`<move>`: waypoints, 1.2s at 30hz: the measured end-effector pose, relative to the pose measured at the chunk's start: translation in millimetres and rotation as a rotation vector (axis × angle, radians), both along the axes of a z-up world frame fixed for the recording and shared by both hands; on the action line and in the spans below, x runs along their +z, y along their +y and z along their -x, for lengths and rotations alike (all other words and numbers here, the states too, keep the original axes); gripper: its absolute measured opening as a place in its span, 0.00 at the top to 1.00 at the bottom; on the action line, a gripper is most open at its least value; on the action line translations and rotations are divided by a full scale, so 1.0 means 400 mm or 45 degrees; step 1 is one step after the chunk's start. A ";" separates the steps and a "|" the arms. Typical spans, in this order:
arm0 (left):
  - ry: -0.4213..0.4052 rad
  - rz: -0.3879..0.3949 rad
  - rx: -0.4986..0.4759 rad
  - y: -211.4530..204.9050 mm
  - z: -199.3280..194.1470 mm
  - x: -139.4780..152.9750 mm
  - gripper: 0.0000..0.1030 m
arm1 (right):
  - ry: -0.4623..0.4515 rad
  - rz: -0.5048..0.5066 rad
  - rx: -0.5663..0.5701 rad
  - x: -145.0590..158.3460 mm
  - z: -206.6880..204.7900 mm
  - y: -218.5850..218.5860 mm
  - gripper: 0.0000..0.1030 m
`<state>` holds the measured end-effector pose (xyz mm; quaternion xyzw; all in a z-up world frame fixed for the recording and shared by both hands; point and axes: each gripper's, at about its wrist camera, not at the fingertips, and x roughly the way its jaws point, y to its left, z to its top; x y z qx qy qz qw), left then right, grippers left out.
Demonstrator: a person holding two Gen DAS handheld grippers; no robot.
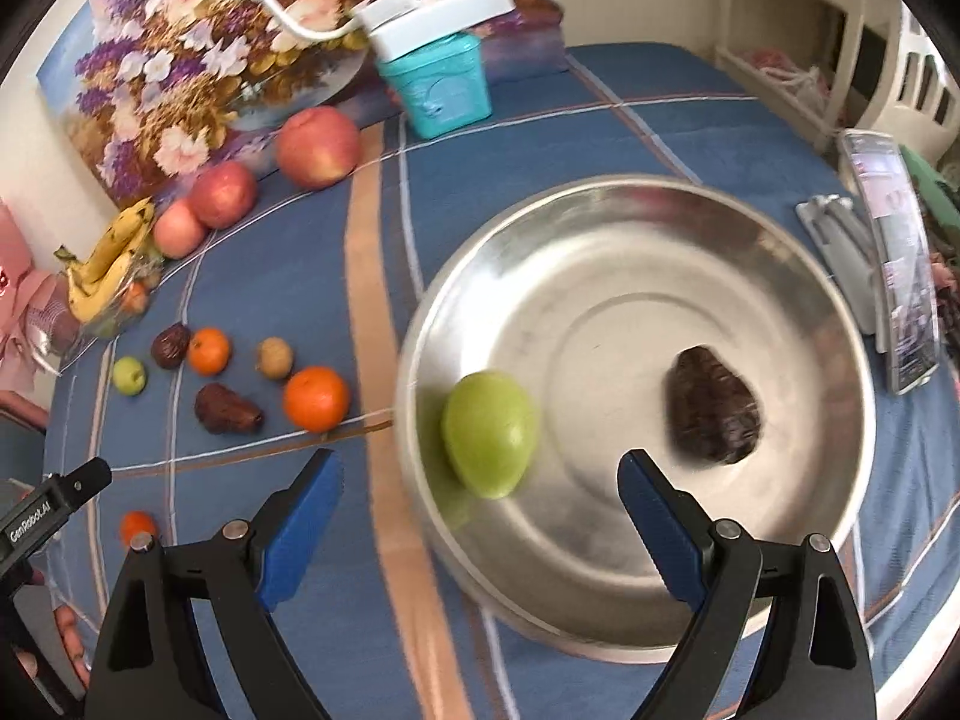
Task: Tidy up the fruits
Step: 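Move both tools back toward the remaining fruits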
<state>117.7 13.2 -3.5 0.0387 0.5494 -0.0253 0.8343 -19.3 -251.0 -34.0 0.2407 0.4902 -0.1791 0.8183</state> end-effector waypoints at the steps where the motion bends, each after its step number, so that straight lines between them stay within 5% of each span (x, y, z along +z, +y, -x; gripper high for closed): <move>1: 0.007 0.010 0.012 0.010 -0.003 -0.002 0.00 | 0.003 -0.005 0.010 0.000 -0.003 0.006 0.10; 18: -0.027 0.097 0.157 0.178 -0.040 -0.004 0.00 | 0.041 -0.004 0.322 -0.018 -0.103 0.239 0.10; 36: 0.139 0.056 0.024 0.123 -0.039 -0.077 0.00 | 0.096 -0.038 0.348 -0.057 -0.120 0.259 0.10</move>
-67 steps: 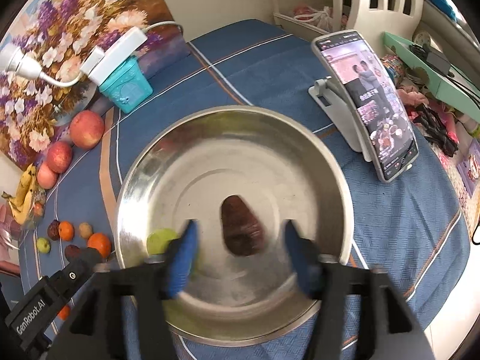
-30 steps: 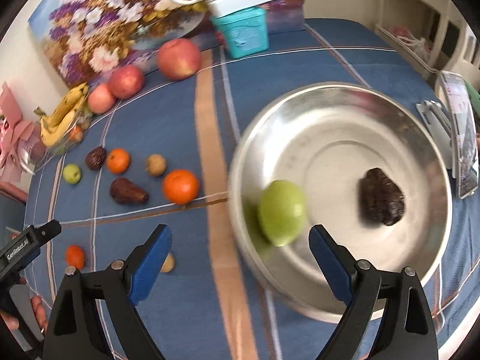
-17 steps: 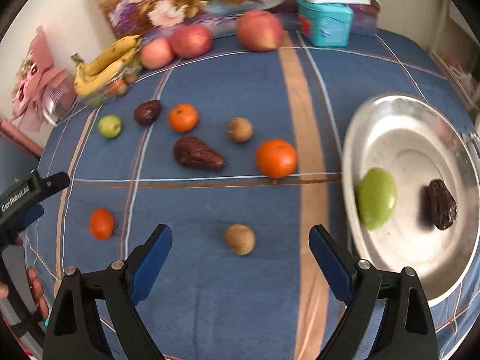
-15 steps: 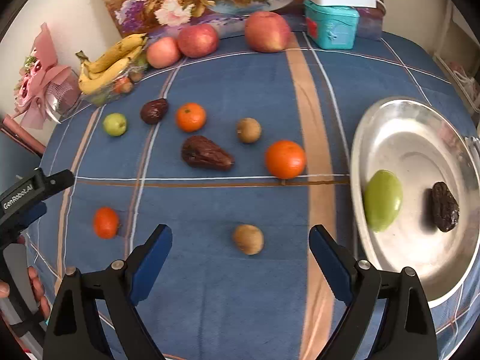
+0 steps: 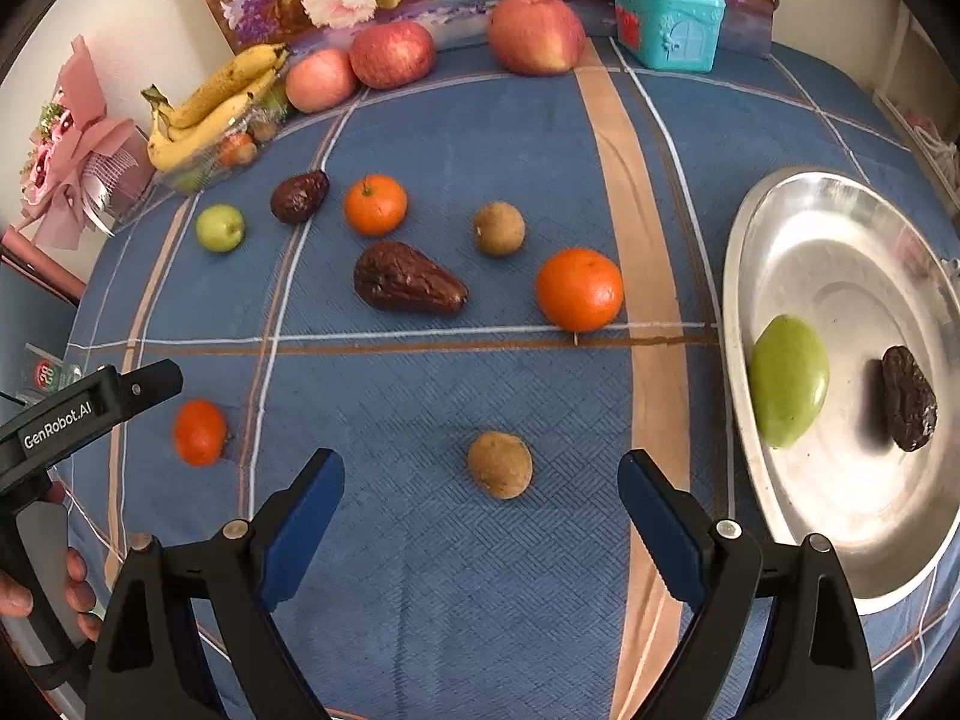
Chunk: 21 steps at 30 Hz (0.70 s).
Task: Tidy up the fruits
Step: 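Move both tools back toward the remaining fruits, then grasp the kiwi with the right tool while the left tool grasps an orange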
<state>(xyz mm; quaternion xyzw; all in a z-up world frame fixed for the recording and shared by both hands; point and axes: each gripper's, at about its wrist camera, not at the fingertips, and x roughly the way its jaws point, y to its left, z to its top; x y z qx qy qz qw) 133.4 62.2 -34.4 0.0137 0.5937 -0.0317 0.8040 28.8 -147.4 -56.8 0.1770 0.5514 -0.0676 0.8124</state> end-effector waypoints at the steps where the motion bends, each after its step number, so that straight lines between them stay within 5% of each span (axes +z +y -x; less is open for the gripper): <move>1: 0.005 -0.005 -0.006 -0.005 0.002 -0.006 0.00 | 0.012 -0.001 0.001 -0.007 0.001 -0.001 0.10; 4: 0.032 -0.039 -0.015 -0.020 0.008 -0.026 0.01 | 0.038 0.010 0.010 -0.022 -0.002 0.000 0.15; 7: 0.059 -0.016 -0.008 -0.022 0.012 -0.041 0.04 | 0.047 0.009 0.016 -0.029 -0.003 0.002 0.36; 11: 0.110 0.081 0.009 -0.019 0.015 -0.057 0.20 | 0.032 0.017 0.033 -0.023 -0.005 0.012 0.40; 16: 0.164 0.140 0.008 -0.024 0.025 -0.073 0.56 | 0.019 0.019 0.048 -0.017 -0.012 0.024 0.54; 21: 0.151 0.159 -0.014 -0.034 0.034 -0.068 0.60 | 0.031 0.016 0.044 -0.025 -0.019 0.029 0.60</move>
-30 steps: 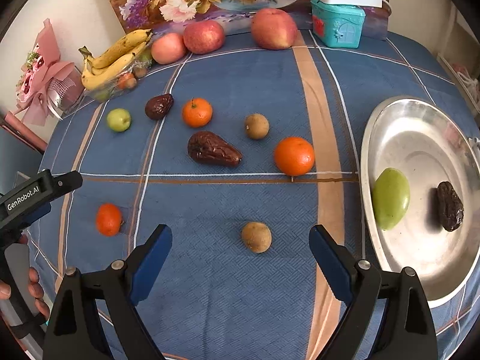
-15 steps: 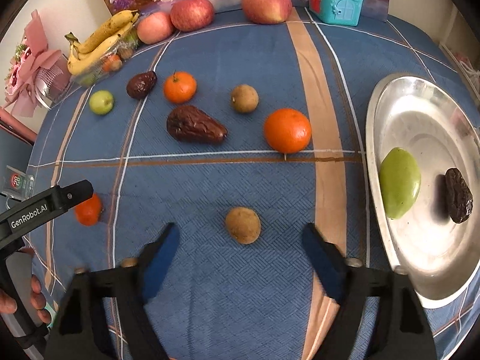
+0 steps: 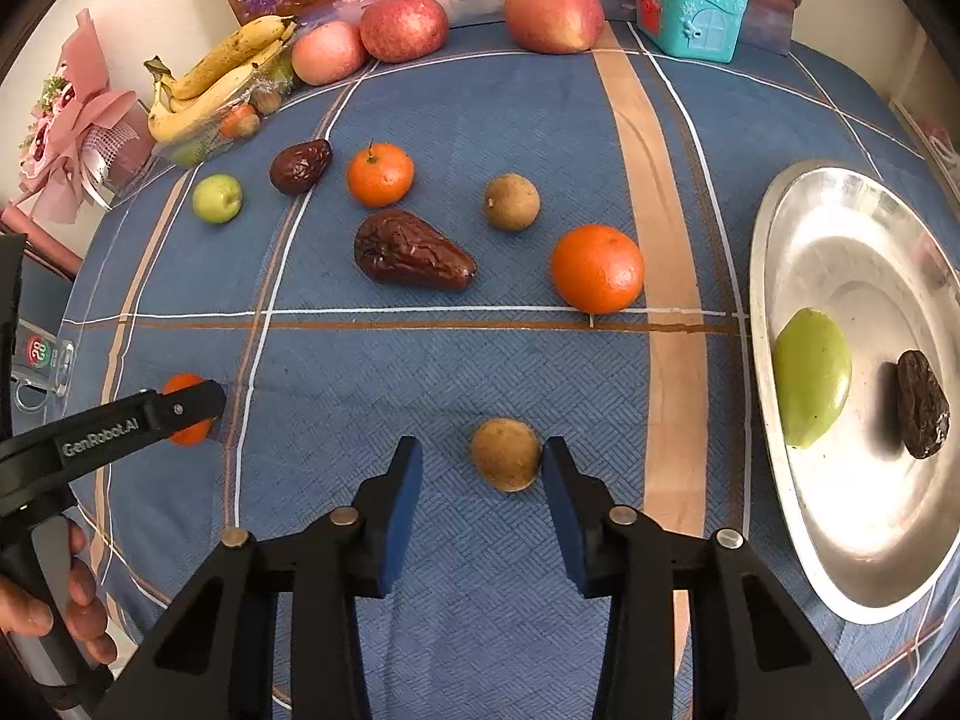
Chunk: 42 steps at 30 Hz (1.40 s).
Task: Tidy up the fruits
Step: 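Grasp the kiwi with the right tool while the left tool grasps an orange, then carry kiwi and orange into the steel bowl and release both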
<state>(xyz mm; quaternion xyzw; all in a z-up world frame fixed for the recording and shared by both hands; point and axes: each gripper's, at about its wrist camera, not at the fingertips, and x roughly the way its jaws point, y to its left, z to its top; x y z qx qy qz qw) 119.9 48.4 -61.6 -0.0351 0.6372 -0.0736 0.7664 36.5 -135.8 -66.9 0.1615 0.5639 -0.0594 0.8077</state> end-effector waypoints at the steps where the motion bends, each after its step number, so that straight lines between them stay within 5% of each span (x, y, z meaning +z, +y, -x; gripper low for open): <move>1: 0.000 0.009 -0.002 -0.006 -0.005 0.000 0.60 | 0.002 -0.002 -0.004 -0.001 0.000 -0.001 0.61; 10: -0.027 0.020 -0.013 -0.024 -0.016 0.027 0.60 | 0.012 -0.056 -0.060 -0.015 0.003 -0.028 0.75; 42: -0.165 0.011 0.044 -0.064 0.039 0.140 0.60 | -0.196 -0.202 -0.201 0.099 0.068 -0.122 0.75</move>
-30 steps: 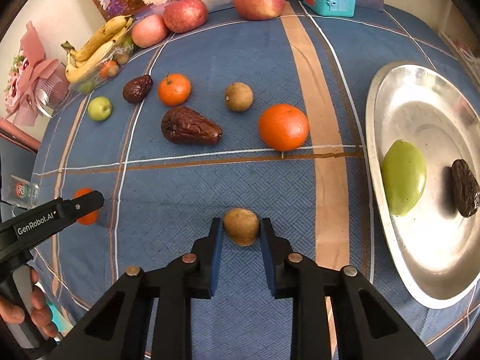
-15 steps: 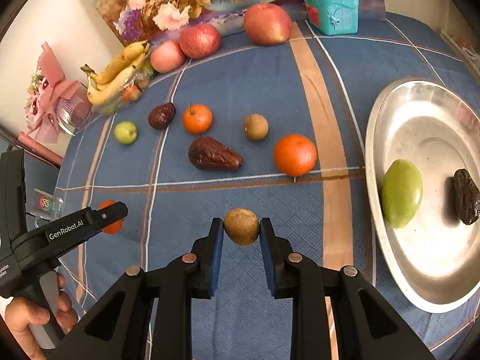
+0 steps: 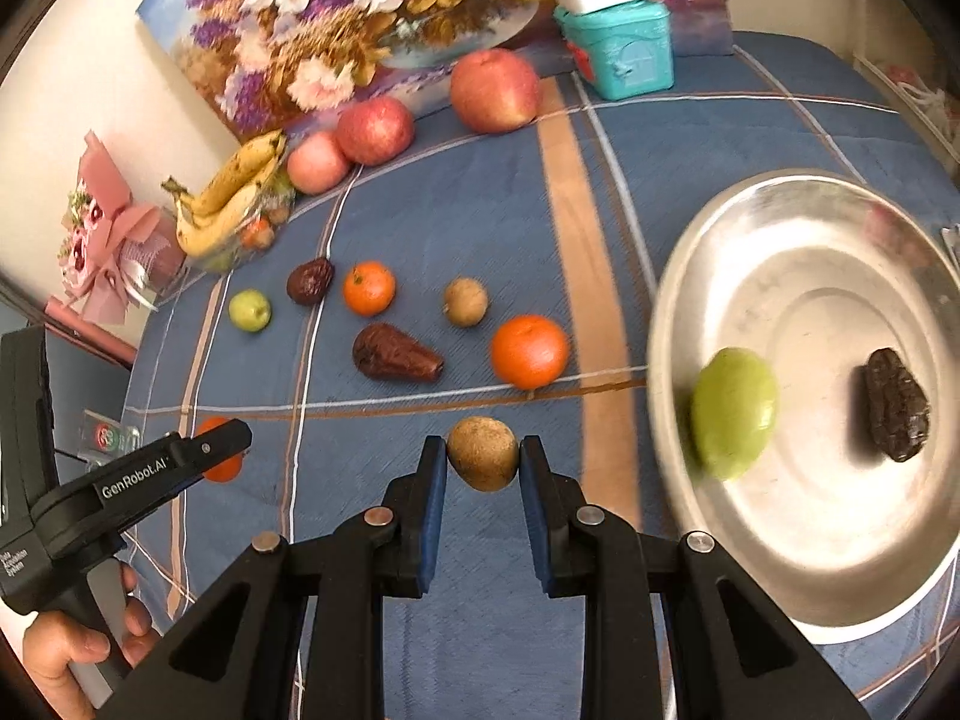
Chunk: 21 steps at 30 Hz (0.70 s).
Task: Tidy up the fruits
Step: 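Carry kiwi and orange into the steel bowl and release both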
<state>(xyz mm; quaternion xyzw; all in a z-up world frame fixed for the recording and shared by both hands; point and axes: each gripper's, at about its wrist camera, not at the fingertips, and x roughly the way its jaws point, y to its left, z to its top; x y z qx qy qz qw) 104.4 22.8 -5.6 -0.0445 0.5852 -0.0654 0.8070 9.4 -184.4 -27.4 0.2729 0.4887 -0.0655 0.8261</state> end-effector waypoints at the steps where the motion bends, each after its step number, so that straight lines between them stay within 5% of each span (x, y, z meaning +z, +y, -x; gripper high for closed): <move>1: -0.006 -0.001 -0.001 -0.008 0.002 0.003 0.60 | -0.007 0.003 -0.014 0.005 0.008 -0.013 0.75; 11: -0.055 0.003 -0.117 -0.146 0.048 0.036 0.60 | -0.046 0.048 -0.166 0.037 0.099 -0.139 0.75; 21: -0.053 0.131 -0.441 -0.391 0.140 0.047 0.60 | -0.064 0.057 -0.382 0.033 0.182 -0.286 0.75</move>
